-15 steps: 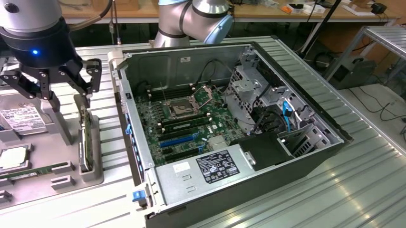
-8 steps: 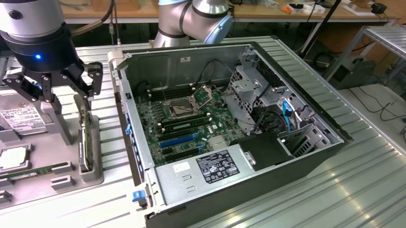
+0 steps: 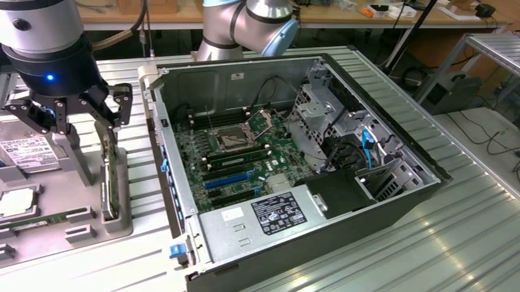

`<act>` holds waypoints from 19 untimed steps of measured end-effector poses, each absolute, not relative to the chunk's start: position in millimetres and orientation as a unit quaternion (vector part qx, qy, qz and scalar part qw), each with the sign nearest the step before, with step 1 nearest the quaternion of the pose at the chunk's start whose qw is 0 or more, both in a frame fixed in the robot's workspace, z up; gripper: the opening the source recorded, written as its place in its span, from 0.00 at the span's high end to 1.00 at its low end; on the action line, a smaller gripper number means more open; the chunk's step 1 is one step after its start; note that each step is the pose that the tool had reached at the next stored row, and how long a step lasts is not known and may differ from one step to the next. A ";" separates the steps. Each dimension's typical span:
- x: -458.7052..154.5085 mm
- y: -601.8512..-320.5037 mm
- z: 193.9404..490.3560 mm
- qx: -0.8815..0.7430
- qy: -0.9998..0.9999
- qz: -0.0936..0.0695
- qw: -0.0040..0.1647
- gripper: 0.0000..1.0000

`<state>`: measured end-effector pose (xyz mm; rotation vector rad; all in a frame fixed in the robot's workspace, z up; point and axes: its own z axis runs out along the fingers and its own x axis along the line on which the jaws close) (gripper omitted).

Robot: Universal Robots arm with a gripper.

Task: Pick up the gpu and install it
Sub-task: 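Pick up the gpu and move the gpu toward the slot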

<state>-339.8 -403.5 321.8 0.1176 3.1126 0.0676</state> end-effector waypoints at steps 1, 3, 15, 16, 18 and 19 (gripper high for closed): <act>-339.8 -403.9 321.4 0.038 0.999 0.022 0.013 0.43; -339.8 -404.6 320.7 0.038 0.999 0.022 0.013 0.43; -339.8 -408.9 316.7 0.038 0.999 0.022 0.013 0.43; -339.8 -409.4 316.3 0.038 0.999 0.022 0.013 0.43; -339.8 -410.0 315.9 0.038 0.999 0.022 0.013 0.43; -339.8 -410.5 315.3 0.038 0.999 0.022 0.013 0.43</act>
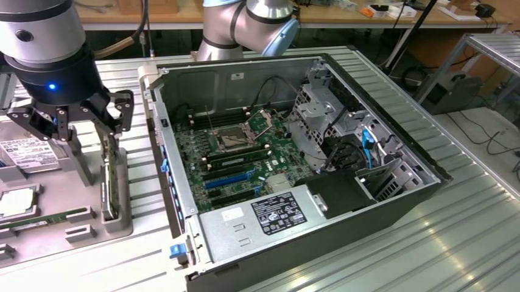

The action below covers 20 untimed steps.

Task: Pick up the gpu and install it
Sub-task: 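Pick up the gpu and move the gpu toward the slot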

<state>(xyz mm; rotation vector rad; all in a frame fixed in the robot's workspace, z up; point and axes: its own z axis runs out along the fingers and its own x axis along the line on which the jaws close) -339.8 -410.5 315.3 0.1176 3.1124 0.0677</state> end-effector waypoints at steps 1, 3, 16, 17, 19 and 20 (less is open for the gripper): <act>-339.8 -411.0 314.9 0.038 0.999 0.022 0.013 0.43; -339.8 -412.0 313.9 0.038 0.999 0.022 0.013 0.43; -339.7 -414.3 311.7 0.038 0.999 0.022 0.013 0.43; -339.8 -415.0 311.7 0.038 0.999 0.022 0.013 0.43; -339.8 -416.9 311.4 0.038 0.999 0.022 0.013 0.43; -339.8 -418.2 311.2 0.038 0.999 0.022 0.013 0.43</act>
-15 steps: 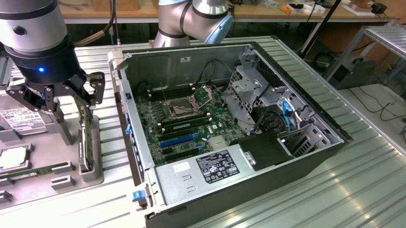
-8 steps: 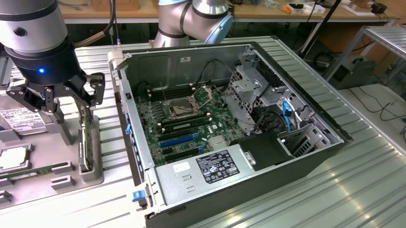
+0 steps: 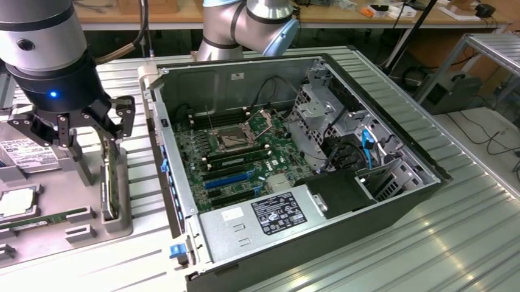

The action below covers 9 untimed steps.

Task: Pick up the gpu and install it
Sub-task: 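Pick up the gpu and move the gpu toward the slot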

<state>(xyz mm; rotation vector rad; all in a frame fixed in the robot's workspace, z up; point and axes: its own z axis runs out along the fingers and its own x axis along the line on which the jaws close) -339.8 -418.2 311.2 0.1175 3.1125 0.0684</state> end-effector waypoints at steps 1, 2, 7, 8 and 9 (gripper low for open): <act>-339.8 -418.9 311.1 0.038 0.999 0.022 0.013 0.43; -339.8 -419.3 311.0 0.038 0.999 0.022 0.013 0.43; -339.8 -419.8 309.4 0.038 0.999 0.022 0.013 0.43; -339.8 -419.8 308.0 0.038 0.999 0.022 0.013 0.43; -339.8 -419.8 307.4 0.038 0.999 0.022 0.013 0.43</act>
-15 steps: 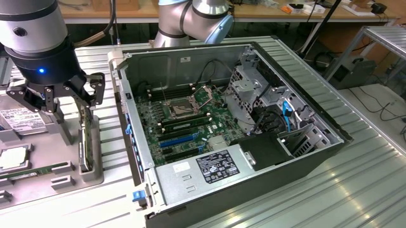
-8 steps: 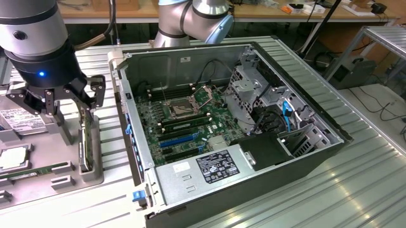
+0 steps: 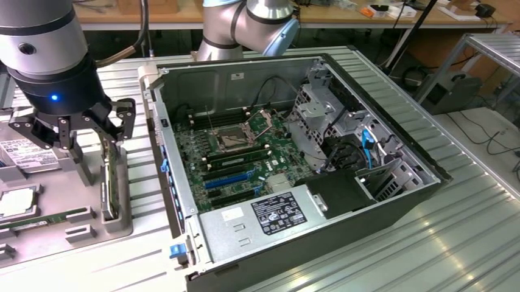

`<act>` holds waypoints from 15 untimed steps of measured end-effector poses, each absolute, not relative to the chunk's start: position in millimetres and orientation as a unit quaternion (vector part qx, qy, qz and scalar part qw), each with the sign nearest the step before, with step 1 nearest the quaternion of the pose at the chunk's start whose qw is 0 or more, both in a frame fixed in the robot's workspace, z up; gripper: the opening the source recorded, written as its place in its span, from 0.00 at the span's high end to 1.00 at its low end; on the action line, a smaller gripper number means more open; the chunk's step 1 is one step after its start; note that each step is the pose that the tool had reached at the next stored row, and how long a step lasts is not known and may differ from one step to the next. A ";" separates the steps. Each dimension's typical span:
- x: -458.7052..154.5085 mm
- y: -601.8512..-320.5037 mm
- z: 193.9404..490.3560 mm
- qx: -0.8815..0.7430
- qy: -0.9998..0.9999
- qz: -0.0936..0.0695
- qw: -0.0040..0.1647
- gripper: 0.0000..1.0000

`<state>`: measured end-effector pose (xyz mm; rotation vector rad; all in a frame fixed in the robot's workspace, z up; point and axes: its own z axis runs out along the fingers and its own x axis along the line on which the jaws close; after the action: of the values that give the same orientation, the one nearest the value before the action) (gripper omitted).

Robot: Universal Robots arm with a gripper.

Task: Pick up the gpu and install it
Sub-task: 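Pick up the gpu and move the gpu toward the slot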

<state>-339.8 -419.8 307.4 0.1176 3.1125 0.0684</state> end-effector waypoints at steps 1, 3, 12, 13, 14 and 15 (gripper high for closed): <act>-339.8 -419.8 307.0 0.038 0.999 0.022 0.013 0.43; -339.8 -419.9 306.2 0.038 0.999 0.022 0.013 0.43; -339.8 -420.1 301.3 0.038 0.999 0.022 0.013 0.43; -339.8 -420.1 301.1 0.038 0.999 0.022 0.013 0.43; -339.8 -420.2 300.5 0.038 0.999 0.022 0.013 0.43; -339.8 -420.2 299.9 0.038 0.999 0.022 0.013 0.43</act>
<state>-339.8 -420.2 299.9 0.1176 3.1125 0.0684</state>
